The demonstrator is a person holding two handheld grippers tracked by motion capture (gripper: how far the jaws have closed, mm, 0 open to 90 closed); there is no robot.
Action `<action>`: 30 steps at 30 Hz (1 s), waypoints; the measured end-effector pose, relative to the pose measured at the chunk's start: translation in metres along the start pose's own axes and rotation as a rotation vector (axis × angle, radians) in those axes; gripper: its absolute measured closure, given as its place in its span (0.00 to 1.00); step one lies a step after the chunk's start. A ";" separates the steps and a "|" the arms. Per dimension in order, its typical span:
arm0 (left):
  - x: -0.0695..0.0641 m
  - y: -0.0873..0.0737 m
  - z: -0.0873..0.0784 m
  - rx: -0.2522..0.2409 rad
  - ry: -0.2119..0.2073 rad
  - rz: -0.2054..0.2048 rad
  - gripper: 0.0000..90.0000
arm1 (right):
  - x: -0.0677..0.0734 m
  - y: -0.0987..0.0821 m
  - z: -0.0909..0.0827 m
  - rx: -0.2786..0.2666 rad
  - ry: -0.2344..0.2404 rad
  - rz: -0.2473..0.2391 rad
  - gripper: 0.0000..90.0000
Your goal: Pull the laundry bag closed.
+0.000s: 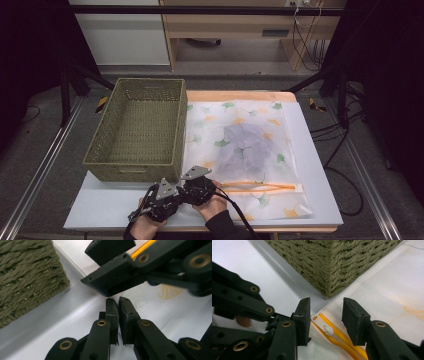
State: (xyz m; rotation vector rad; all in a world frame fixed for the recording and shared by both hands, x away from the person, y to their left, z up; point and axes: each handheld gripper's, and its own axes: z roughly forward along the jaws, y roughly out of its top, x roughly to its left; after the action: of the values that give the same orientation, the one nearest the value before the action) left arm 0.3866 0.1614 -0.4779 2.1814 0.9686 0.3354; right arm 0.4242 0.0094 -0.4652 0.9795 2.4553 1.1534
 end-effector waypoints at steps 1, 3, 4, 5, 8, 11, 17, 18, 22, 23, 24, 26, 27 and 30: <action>0.000 0.000 0.000 0.000 0.000 0.002 0.94 | 0.001 0.000 0.001 0.006 -0.003 -0.006 0.67; 0.000 0.000 0.000 0.000 0.000 0.003 0.94 | 0.002 0.000 -0.001 0.007 0.000 -0.003 0.74; 0.000 0.000 0.000 0.001 0.000 0.001 0.94 | 0.001 0.000 -0.003 0.002 -0.001 -0.008 0.78; 0.000 0.000 0.000 0.001 -0.001 0.000 0.94 | 0.001 0.000 -0.006 0.000 0.006 -0.005 0.81; 0.000 0.000 0.000 0.002 -0.001 -0.001 0.94 | -0.002 0.000 -0.013 -0.010 0.033 0.014 0.87; 0.000 0.000 0.000 0.002 -0.002 -0.003 0.94 | -0.003 -0.001 -0.019 -0.017 0.048 0.020 0.90; 0.000 0.000 0.000 0.000 -0.006 -0.007 0.94 | -0.008 -0.007 -0.027 -0.021 0.054 0.024 0.91; 0.000 0.000 0.000 0.000 -0.006 -0.007 0.94 | -0.008 -0.009 -0.028 -0.021 0.057 0.028 0.91; 0.000 0.000 0.000 -0.001 -0.006 -0.008 0.94 | -0.008 -0.014 -0.026 -0.010 0.058 0.029 0.93; 0.000 0.000 0.000 -0.001 -0.006 -0.008 0.94 | -0.008 -0.015 -0.026 -0.007 0.057 0.032 0.94; 0.000 0.000 0.000 -0.001 -0.007 -0.009 0.94 | -0.008 -0.017 -0.025 -0.003 0.056 0.032 0.94; 0.000 0.000 0.000 -0.003 -0.006 -0.008 0.94 | -0.008 -0.020 -0.023 0.001 0.058 0.033 0.96; 0.000 0.000 0.000 -0.003 -0.006 -0.008 0.94 | -0.009 -0.021 -0.022 0.009 0.055 0.035 0.95; 0.000 0.000 0.000 -0.003 -0.007 -0.008 0.94 | -0.011 -0.023 -0.022 0.012 0.056 0.048 0.89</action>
State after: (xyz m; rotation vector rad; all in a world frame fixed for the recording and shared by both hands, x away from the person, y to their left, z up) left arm 0.3870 0.1616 -0.4782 2.1741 0.9726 0.3247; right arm 0.4114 -0.0216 -0.4684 1.0285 2.4974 1.1981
